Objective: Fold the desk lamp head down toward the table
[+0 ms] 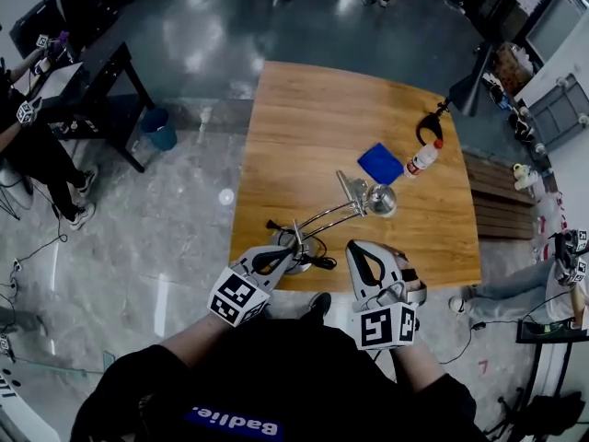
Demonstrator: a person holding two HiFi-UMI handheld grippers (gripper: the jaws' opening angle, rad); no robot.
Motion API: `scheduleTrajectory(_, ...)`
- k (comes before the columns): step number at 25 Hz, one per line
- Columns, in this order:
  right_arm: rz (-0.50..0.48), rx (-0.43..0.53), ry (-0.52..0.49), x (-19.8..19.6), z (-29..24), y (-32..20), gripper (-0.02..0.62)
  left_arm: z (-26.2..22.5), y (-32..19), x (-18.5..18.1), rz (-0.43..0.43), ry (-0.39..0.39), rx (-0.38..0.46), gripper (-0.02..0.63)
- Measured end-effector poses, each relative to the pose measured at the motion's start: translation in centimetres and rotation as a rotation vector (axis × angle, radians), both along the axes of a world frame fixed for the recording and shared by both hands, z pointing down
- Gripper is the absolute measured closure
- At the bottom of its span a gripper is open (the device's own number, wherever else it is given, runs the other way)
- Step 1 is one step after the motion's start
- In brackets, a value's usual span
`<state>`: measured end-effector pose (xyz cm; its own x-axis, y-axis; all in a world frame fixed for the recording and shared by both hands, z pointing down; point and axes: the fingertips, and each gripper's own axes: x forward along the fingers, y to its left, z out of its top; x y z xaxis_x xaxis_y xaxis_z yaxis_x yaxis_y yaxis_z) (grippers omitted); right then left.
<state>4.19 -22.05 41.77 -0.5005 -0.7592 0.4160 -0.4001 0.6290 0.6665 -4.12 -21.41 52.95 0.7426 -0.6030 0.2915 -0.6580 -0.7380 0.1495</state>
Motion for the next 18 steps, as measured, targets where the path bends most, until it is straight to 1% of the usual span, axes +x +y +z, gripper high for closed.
scheduleTrajectory(3,-0.010,0.117,0.227,0.5,0.3,-0.9,0.588,1.5,-0.7,0.1,-0.012,-0.035,-0.014,0.597)
scheduleTrajectory(5,-0.013,0.180,0.360,0.7,0.6,-1.4,0.580,2.7,-0.9,0.0,-0.018,-0.056,-0.031,0.595)
scheduleTrajectory(6,-0.013,0.203,0.422,0.8,0.9,-1.8,0.550,3.2,-1.1,0.0,-0.024,-0.066,-0.039,0.595)
scheduleTrajectory(7,-0.011,0.221,0.478,0.9,1.1,-2.2,0.506,3.5,-1.4,0.0,-0.030,-0.073,-0.045,0.594)
scheduleTrajectory(8,-0.008,0.237,0.525,1.0,1.3,-2.7,0.488,3.7,-1.7,0.0,-0.034,-0.077,-0.048,0.594)
scheduleTrajectory(10,0.000,0.267,0.591,1.2,1.6,-3.7,0.443,4.2,-2.2,0.2,-0.035,-0.087,-0.047,0.569)
scheduleTrajectory(12,-0.003,0.293,0.647,1.2,2.0,-4.4,0.416,4.7,-2.8,0.5,-0.034,-0.094,-0.041,0.507)
scheduleTrajectory(14,-0.011,0.309,0.691,1.2,2.5,-4.9,0.402,5.1,-3.3,1.1,-0.028,-0.096,-0.032,0.468)
scheduleTrajectory(16,-0.012,0.316,0.713,1.1,3.0,-5.4,0.402,5.3,-3.7,1.5,-0.017,-0.099,-0.015,0.463)
scheduleTrajectory(18,-0.001,0.321,0.714,1.2,3.3,-5.7,0.402,5.8,-4.1,2.0,-0.008,-0.104,-0.008,0.463)
